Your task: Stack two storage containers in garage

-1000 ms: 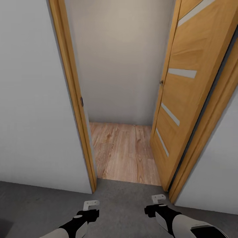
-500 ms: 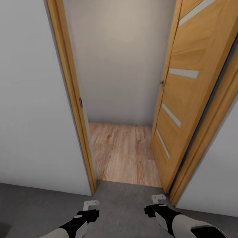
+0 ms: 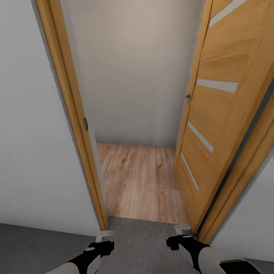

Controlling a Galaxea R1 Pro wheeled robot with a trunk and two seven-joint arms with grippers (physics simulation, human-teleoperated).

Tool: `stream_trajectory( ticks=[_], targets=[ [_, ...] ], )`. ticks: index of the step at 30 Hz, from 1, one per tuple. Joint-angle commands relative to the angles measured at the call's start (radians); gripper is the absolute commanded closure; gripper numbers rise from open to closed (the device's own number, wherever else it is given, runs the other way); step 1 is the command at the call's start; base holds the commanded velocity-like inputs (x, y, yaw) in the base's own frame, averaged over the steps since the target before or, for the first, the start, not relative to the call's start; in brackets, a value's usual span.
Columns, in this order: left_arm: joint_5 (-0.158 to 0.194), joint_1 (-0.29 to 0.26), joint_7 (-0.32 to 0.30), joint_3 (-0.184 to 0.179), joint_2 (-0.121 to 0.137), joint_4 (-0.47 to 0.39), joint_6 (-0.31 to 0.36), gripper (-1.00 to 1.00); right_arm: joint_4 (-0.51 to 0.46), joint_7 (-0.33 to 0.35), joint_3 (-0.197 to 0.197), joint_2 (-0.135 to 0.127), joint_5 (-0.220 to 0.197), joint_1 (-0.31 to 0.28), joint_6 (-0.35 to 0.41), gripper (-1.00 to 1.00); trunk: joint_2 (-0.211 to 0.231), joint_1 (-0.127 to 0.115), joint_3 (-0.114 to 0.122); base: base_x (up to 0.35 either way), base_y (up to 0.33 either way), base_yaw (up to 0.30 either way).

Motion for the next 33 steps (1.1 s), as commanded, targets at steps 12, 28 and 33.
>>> stream_trajectory(
  ticks=[12,28,33],
  targets=[
    [0.001,0.000,0.002,0.005,0.000,0.001,-0.004,-1.00,0.002,-0.004,0.007,0.001,0.002,-0.001,0.003,-1.00,0.000,0.000,0.004,0.005,0.000,-0.203],
    [0.001,0.000,0.003,0.005,0.000,0.001,-0.003,-1.00,0.002,-0.004,0.007,0.001,0.002,-0.001,0.002,-1.00,0.000,0.000,0.005,0.085,0.000,-0.018],
    [0.002,0.000,0.003,0.005,0.000,0.001,-0.003,-1.00,0.002,-0.004,0.007,0.001,0.002,-0.001,0.003,-1.00,0.000,0.000,0.005,0.279,0.000,0.000]
  ],
)
